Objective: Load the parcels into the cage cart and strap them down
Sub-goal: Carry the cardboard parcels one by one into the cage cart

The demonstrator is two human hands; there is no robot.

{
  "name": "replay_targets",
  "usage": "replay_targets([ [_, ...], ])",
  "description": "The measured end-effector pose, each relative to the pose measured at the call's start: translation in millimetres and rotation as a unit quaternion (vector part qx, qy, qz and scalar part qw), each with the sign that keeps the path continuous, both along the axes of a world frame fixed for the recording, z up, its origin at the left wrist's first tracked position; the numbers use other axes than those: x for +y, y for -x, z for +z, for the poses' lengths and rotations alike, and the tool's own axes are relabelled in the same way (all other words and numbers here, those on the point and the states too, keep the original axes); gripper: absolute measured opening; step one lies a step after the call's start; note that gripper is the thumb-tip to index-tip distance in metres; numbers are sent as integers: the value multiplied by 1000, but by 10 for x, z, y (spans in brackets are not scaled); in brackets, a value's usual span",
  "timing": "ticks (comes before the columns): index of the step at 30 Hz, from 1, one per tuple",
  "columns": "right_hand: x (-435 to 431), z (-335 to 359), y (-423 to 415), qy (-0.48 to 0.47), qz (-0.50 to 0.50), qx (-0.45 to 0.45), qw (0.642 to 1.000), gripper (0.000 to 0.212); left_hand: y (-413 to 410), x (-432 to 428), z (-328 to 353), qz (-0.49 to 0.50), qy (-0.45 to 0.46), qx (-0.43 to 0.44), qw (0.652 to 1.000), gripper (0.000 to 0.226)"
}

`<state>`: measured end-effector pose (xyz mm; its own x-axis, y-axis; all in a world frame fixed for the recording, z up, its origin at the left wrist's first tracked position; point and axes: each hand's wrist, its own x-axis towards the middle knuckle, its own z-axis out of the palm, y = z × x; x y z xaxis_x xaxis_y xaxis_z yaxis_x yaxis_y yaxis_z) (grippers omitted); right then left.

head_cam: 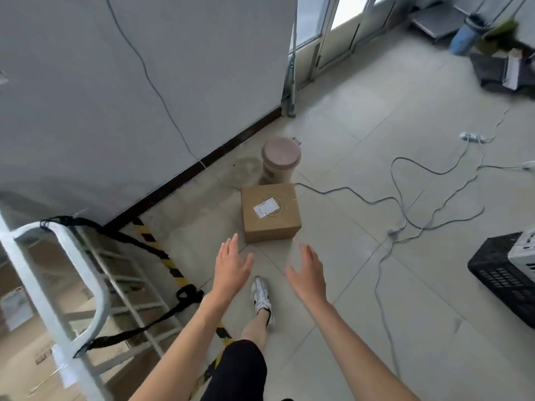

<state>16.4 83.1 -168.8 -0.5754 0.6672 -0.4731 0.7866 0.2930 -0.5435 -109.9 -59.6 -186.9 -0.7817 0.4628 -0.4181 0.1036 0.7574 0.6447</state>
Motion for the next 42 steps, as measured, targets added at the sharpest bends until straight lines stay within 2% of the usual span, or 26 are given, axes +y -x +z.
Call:
replay_targets([
  [9, 1412, -812, 932, 54, 20, -90, 994, 72, 1219, 1366, -796, -22, 90, -73, 993, 67],
  [13, 1955, -1357, 1354, 78, 19, -116, 990, 72, 1604, 1760, -1348, 14, 123, -123, 985, 67],
  [19, 2454, -2713, 1964, 134, 37, -157, 978, 77, 1966, 2064, -2692, 105, 146, -212, 961, 64],
  [23, 2832, -3822, 2324, 141, 46, -167, 975, 83, 2300, 2180, -3869, 85, 177, -213, 957, 68],
  [26, 3074, -4481, 2507, 133, 58, -183, 972, 86, 2555, 2232, -4544, 82, 212, -170, 959, 79],
  [29, 3280, -5062, 2625, 130, 27, -201, 971, 95, 2730, 2224, -5104, 107, 256, -152, 949, 99],
  [32, 3355, -5504, 2667, 197, -55, -203, 958, 94, 2733, 2187, -5531, 150, 205, -213, 943, 111],
  [35, 3252, -5582, 2664, 232, -121, -184, 948, 76, 2542, 2111, -5597, 255, 114, -255, 926, 101],
  [37, 3142, -5389, 2639, 228, -121, -168, 951, 72, 2380, 2007, -5403, 302, 75, -258, 915, 96],
  [42, 2945, -4229, 2580, 234, -69, -137, 960, 56, 2094, 1670, -4169, 366, 33, -273, 889, 98],
])
